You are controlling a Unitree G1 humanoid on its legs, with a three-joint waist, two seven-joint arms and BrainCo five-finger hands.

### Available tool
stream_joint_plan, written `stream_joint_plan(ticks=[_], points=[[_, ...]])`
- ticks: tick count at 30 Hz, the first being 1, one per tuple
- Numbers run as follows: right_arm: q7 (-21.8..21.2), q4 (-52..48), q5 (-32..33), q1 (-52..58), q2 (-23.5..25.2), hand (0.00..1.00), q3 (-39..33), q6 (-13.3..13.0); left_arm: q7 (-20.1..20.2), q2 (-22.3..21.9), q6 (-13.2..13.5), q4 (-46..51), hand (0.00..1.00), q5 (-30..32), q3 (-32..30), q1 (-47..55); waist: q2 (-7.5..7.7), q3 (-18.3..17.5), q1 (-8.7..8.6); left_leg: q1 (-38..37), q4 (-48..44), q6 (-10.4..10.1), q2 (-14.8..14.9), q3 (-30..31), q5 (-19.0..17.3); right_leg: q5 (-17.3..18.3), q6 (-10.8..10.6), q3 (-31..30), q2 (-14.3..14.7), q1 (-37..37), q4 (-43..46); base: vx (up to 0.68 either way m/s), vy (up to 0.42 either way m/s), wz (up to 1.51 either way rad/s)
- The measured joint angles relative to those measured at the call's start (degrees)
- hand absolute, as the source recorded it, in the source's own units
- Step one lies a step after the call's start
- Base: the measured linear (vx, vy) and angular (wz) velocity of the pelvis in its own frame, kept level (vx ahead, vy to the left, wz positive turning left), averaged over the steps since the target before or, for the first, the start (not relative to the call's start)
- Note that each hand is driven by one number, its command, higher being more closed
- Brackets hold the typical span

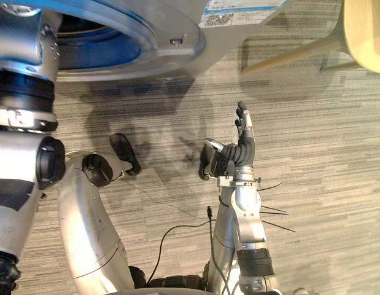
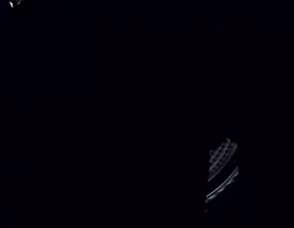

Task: Pick up the laundry basket with both hands and put the clothes into the washing machine.

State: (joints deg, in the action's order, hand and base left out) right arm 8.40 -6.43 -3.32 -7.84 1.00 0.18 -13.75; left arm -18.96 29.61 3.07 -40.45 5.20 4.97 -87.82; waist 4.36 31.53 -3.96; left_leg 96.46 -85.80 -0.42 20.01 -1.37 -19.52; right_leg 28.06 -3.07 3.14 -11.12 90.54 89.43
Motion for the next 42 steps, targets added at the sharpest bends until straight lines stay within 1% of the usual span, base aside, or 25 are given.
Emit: stream_joint_plan(ticks=[1, 2, 3, 4, 7, 10, 12, 15, 17, 19, 20, 22, 24, 26, 28, 30, 32, 35, 36, 38, 40, 42], points=[[-0.8, -0.2, 0.1, 0.1, 0.0, 0.00, 0.1, -0.1, 1.3, 0.1, -1.1, -1.7, 0.00, 4.9, 0.7, -0.3, 0.02, 0.0, -0.11, 0.1, -0.1, 0.0, 0.0, 0.0, 0.0, 0.0, 0.0, 0.0, 0.0, 0.1, 0.1, 0.05, -0.007, -0.05], [-1.1, -0.4, 0.3, 0.3, 0.0, 0.00, 0.2, -0.3, 2.1, 0.2, -1.6, -2.6, 0.00, 7.5, 1.6, -0.5, 0.03, 0.0, -0.04, 0.2, 0.0, 0.0, 0.0, -0.1, 0.0, 0.0, 0.0, 0.0, 0.0, 0.3, 0.0, 0.04, -0.016, -0.03], [-1.6, -1.6, 0.4, 1.0, -0.1, 0.00, 0.3, -0.7, 4.1, 0.2, -2.3, -3.0, 0.00, 12.5, 2.8, -0.5, 0.05, 0.0, 0.11, 0.7, 0.1, 0.0, 0.2, -0.2, 0.0, -0.1, -0.1, 0.0, 0.1, 0.9, 0.0, 0.02, -0.014, -0.03], [-2.0, -2.0, 0.5, 1.2, -0.1, 0.00, 0.3, -0.8, 4.4, 0.4, -2.5, -3.2, 0.00, 13.8, 3.5, -0.6, 0.07, 0.0, 0.04, 1.0, 0.1, 0.0, 0.2, -0.2, 0.0, -0.2, 0.0, -0.1, 0.1, 1.2, -0.1, 0.02, -0.012, -0.05], [-3.4, -2.9, 0.5, 1.7, 0.0, 0.00, 0.5, -0.9, 8.9, 0.1, -3.2, -6.3, 0.00, 22.9, 6.3, -0.7, 0.30, 0.0, 0.01, 1.6, 0.0, 0.0, 0.4, -0.2, 0.0, -0.5, -0.1, -0.2, 0.2, 1.8, -0.1, 0.03, -0.009, -0.04], [-3.7, -2.9, 1.2, 1.7, -0.2, 0.00, 0.7, -1.0, 11.1, 0.1, -3.5, -7.1, 0.00, 28.9, 6.9, -0.7, 0.30, 0.0, 0.02, 1.6, 0.0, 0.0, 0.5, -0.2, 0.0, -0.5, -0.1, -0.2, 0.3, 1.8, -0.1, 0.02, -0.008, -0.01], [-3.9, -2.9, 2.2, 1.8, -0.4, 0.00, 0.8, -1.2, 11.3, 0.5, -3.4, -7.1, 0.00, 29.8, 7.2, -0.7, 0.30, 0.0, 0.06, 1.6, 0.0, 0.0, 0.5, -0.2, 0.0, -0.5, -0.1, -0.2, 0.3, 1.8, -0.1, 0.04, -0.014, -0.01], [-4.8, -3.0, 2.8, 1.9, -0.9, 0.00, 1.2, -1.5, 11.3, 1.9, -2.9, -7.1, 0.00, 30.1, 8.1, -0.6, 0.30, 0.0, 0.17, 1.6, 0.0, 0.0, 0.6, -0.2, 0.0, -0.5, -0.1, -0.2, 0.3, 1.8, -0.1, 0.02, -0.009, 0.00], [-4.9, -3.0, 2.8, 2.0, -1.4, 0.00, 1.8, -1.6, 11.3, 3.0, -2.5, -6.8, 0.00, 28.2, 8.0, -0.1, 0.30, 0.0, 0.22, 1.6, 0.0, 0.0, 0.6, -0.2, 0.0, -0.5, -0.1, -0.2, 0.3, 1.8, -0.1, 0.03, -0.014, 0.00], [-4.8, -3.0, 2.8, 2.0, -1.5, 0.00, 1.9, -1.7, 11.1, 4.2, -2.4, -5.1, 0.00, 26.5, 7.8, 1.8, 0.29, 0.0, 0.27, 1.5, 0.0, 0.0, 0.6, -0.2, 0.0, -0.5, -0.1, -0.2, 0.3, 1.8, -0.1, 0.03, -0.014, 0.00], [-4.8, -3.0, 2.7, 2.1, -1.5, 0.00, 1.9, -1.7, 10.8, 4.9, -2.0, -3.8, 0.00, 25.5, 7.6, 3.5, 0.28, 0.0, 0.37, 1.5, 0.1, 0.0, 0.6, -0.3, 0.0, -0.5, -0.1, -0.2, 0.3, 1.8, -0.1, 0.03, -0.017, 0.02], [-4.7, -3.0, 2.6, 2.2, -1.6, 0.00, 1.9, -1.7, 9.9, 5.1, -1.5, -1.7, 0.00, 24.3, 6.2, 6.4, 0.28, 0.0, 0.64, 1.2, 0.4, 0.0, 0.6, -0.4, 0.0, -0.5, -0.1, -0.4, 0.3, 1.8, -0.2, 0.03, -0.022, 0.03], [-4.6, -3.0, 1.8, 2.5, -1.7, 0.00, 1.6, -1.7, 9.5, 5.5, -0.9, 0.9, 0.00, 24.0, 4.8, 10.5, 0.26, 0.0, 1.49, 0.5, 1.3, -0.2, 0.6, -0.8, 0.2, -0.6, 0.1, -0.6, 0.2, 1.7, -0.7, 0.04, -0.038, 0.04], [-4.1, -2.7, 1.2, 2.6, -1.7, 0.00, 1.6, -2.2, 8.6, 6.0, -0.4, 3.0, 0.00, 23.9, 3.2, 13.7, 0.25, 0.0, 1.74, -0.1, 2.1, -0.4, 0.6, -1.1, 0.5, -0.7, 0.2, -0.6, 0.2, 1.4, -1.2, 0.04, -0.038, 0.03], [-3.4, -2.1, 0.3, 2.5, -1.7, 0.00, 1.5, -2.8, 8.4, 7.7, -0.2, 6.8, 0.00, 23.8, 2.3, 17.7, 0.11, -0.1, 1.99, -0.6, 3.3, -0.7, 0.6, -1.1, 1.1, -1.0, 0.8, -0.2, 0.1, 0.9, -2.1, 0.03, -0.033, 0.01], [-3.2, -1.7, -0.1, 2.5, -1.7, 0.00, 1.5, -3.5, 7.2, 8.1, -0.1, 9.8, 0.00, 23.8, 0.4, 20.8, 0.08, -0.2, 2.47, -1.2, 4.7, -1.0, 0.6, -1.2, 1.7, -1.3, 1.1, 0.2, 0.1, 0.5, -3.2, 0.03, -0.051, 0.02], [-3.1, -1.2, -0.6, 2.5, -2.1, 0.00, 1.5, -3.6, 6.3, 8.9, 0.0, 12.0, 0.00, 23.8, -0.9, 23.5, -0.03, -0.3, 2.87, -1.7, 5.9, -1.4, 0.5, -1.1, 2.3, -1.5, 1.3, 0.7, 0.1, 0.0, -4.0, 0.03, -0.057, 0.03], [-3.1, 0.4, -1.7, 2.6, -2.2, 0.00, 1.5, -3.7, 6.1, 9.8, 0.0, 14.7, 0.00, 23.8, -3.6, 27.4, -0.18, -0.5, 3.36, -2.8, 7.3, -2.0, 0.4, -0.7, 2.8, -1.6, 1.8, 1.5, 0.2, -1.2, -4.9, 0.04, -0.048, 0.05], [-3.1, 0.8, -1.9, 2.9, -2.2, 0.00, 1.5, -3.7, 6.1, 10.3, 0.1, 16.7, 0.00, 23.5, -4.4, 29.8, -0.54, -0.9, 3.40, -3.0, 7.7, -2.1, 0.3, -0.5, 2.8, -1.6, 1.8, 1.7, 0.2, -1.5, -5.3, 0.04, -0.041, 0.01], [-3.2, 1.1, -2.1, 3.0, -2.1, 0.00, 1.5, -3.6, 6.4, 11.0, 0.3, 21.2, 0.00, 21.5, -5.5, 33.5, -0.59, -1.0, 3.34, -3.8, 8.0, -2.2, 0.4, -0.5, 2.9, -1.6, 1.9, 1.8, 0.4, -2.2, -5.6, 0.05, -0.026, -0.02], [-3.1, 1.0, -2.5, 3.3, -2.0, 0.00, 1.5, -3.6, 7.4, 11.4, 1.5, 25.7, 0.00, 17.2, -5.8, 36.9, -0.64, -1.1, 3.37, -4.3, 8.0, -2.2, 0.4, -0.5, 2.8, -1.5, 2.0, 1.9, 0.4, -2.8, -5.7, 0.05, -0.015, 0.00], [-3.3, 1.2, -3.5, 3.4, -1.9, 0.00, 1.5, -3.2, 9.2, 11.2, 3.5, 30.0, 0.00, 11.9, -5.7, 42.3, -0.84, -3.6, 3.32, -3.9, 8.4, -2.1, 0.4, -0.6, 2.7, -1.4, 2.1, 2.0, 0.4, -2.5, -6.2, 0.05, -0.017, -0.02]])
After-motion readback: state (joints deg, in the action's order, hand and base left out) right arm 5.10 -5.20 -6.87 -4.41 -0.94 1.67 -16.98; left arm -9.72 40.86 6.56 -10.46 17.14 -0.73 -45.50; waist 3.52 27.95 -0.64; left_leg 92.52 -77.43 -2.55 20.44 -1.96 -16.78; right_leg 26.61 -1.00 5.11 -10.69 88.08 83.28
